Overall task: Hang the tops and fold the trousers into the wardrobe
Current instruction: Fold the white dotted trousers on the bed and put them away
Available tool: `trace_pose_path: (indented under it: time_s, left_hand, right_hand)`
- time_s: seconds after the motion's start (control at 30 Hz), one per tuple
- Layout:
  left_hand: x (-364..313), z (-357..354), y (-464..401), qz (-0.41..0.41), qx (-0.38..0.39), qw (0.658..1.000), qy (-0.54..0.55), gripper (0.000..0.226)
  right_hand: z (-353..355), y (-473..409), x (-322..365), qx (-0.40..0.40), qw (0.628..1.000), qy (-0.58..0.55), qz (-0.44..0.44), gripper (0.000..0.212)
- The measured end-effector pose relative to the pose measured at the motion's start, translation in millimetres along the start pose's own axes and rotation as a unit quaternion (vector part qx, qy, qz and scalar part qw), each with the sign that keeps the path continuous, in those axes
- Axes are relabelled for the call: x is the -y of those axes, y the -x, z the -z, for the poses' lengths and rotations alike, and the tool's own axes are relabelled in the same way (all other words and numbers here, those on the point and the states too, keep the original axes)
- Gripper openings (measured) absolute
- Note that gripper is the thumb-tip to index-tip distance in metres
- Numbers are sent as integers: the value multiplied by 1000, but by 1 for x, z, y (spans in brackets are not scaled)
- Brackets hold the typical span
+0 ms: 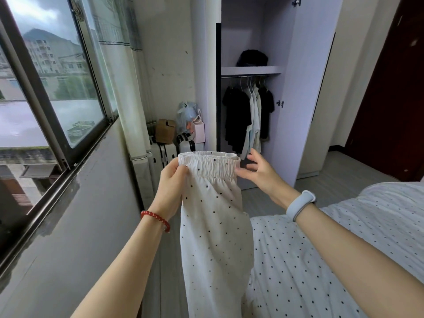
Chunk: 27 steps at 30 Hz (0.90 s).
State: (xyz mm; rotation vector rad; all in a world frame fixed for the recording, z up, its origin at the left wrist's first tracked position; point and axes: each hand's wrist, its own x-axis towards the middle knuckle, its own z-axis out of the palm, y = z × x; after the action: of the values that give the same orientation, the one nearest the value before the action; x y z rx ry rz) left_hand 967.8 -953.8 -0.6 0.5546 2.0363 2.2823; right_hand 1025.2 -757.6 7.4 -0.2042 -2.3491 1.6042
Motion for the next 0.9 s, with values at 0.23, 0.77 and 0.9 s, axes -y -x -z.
trace_pose_path:
  time_s: [0.23, 0.77, 0.9]
  left_hand:
    - [-32, 9, -22, -58, 18, 998, -15, 40]
    - [-108, -131, -92, -226, 136, 965, 5, 39]
    - [-109, -218, -98, -211, 184, 959, 42, 39]
  right_hand:
    - [4, 7, 17, 26, 996, -50, 65, 10]
    - [104, 42, 110, -239, 951, 65, 184, 11]
    - [169, 58, 102, -315, 930, 81, 169, 16]
